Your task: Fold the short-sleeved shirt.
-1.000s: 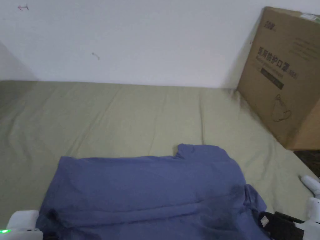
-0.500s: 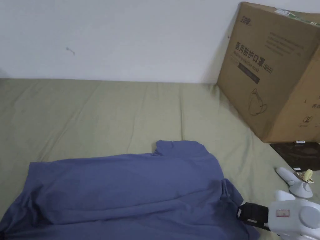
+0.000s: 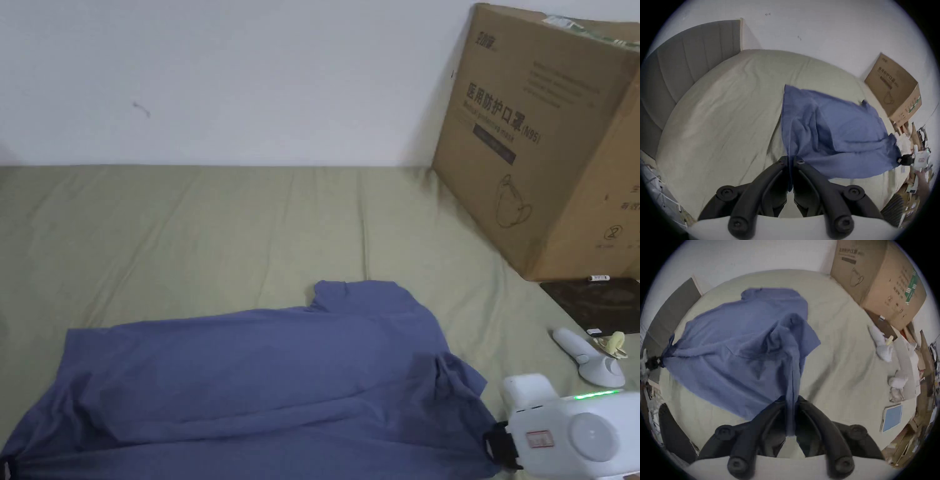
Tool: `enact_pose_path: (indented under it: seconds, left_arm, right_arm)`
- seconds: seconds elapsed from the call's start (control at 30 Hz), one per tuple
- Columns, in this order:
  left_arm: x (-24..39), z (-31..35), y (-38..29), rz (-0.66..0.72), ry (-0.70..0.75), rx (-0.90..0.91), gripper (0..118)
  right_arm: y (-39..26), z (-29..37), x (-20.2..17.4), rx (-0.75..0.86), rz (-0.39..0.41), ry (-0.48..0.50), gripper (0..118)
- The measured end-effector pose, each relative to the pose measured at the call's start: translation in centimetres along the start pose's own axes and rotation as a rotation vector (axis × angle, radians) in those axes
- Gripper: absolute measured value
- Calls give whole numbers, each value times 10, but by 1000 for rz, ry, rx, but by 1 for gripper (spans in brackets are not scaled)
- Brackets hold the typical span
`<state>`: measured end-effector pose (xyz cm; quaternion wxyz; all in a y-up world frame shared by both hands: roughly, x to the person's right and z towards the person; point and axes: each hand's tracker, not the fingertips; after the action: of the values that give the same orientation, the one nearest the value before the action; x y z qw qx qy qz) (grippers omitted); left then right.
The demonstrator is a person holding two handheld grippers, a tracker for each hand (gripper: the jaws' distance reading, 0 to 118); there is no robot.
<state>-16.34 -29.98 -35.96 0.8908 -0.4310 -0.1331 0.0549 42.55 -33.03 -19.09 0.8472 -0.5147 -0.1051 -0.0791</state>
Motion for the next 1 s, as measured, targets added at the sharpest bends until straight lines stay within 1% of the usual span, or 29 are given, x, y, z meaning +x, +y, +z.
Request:
enact_pose_path:
  seconds: [0.07, 0.13, 0.2, 0.23, 0.33, 0.37, 0.4, 0.47, 0.53, 0.57, 0.6, 0.63, 0.67, 0.7, 0.73, 0.77, 0.8, 0.87, 1.0]
  left_arm:
    - [-4, 16, 6, 13, -13, 16, 5]
    - [-5, 32, 7, 8, -4, 16, 5]
    - [-5, 49, 2, -30, -1, 12, 5]
    - [-6, 54, -2, -52, 2, -8, 5]
    - [-10, 64, -25, -82, 0, -120, 5]
    - [-12, 63, -33, -91, 1, -155, 5]
    - [-16, 58, -45, -69, 3, -235, 5]
    - [-23, 45, -67, -69, -19, -345, 5]
    - [-27, 34, -84, -67, -22, -362, 5]
    - [-31, 30, -90, -67, -21, -346, 8]
    - [-32, 32, -92, -67, -23, -323, 25]
    - [-34, 35, -92, -65, -29, -297, 42]
    - [-35, 39, -91, -61, -30, -280, 62]
    - [-36, 42, -88, -51, -44, -251, 87]
    - [-35, 46, -84, -47, -46, -226, 104]
    - [-32, 52, -79, -59, -59, -192, 115]
    - [-29, 59, -71, -70, -71, -150, 115]
    - [-21, 70, -55, -87, -74, -91, 115]
    - [7, 95, -25, -128, -120, 57, 115]
  right_arm:
    - [-3, 22, 8, 31, -38, 20, 9]
    - [-10, 43, 13, 34, -50, 43, 9]
    - [-21, 61, 21, 45, -121, 102, 9]
    - [-26, 68, 23, 42, -131, 105, 9]
    - [-49, 78, 23, -47, -104, 95, 9]
    - [-58, 75, 22, -92, -86, 82, 9]
    - [-67, 70, 21, -131, -64, 63, 9]
    - [-83, 52, 16, -192, -33, 17, 9]
    - [-93, 37, 14, -216, -69, 16, 9]
    - [-98, 32, 13, -217, -97, 4, 10]
    - [-100, 30, 10, -206, -116, -18, 14]
    - [-101, 32, 8, -197, -123, -40, 21]
    - [-102, 35, 5, -189, -131, -68, 37]
    - [-101, 37, 3, -182, -132, -75, 77]
    - [-100, 39, 1, -183, -131, -90, 106]
    - [-99, 45, -1, -172, -131, -96, 118]
    - [-92, 56, -3, -107, -128, -100, 118]
    - [-79, 72, -7, -45, -148, -70, 118]
    - [-49, 109, -30, 143, -181, 15, 118]
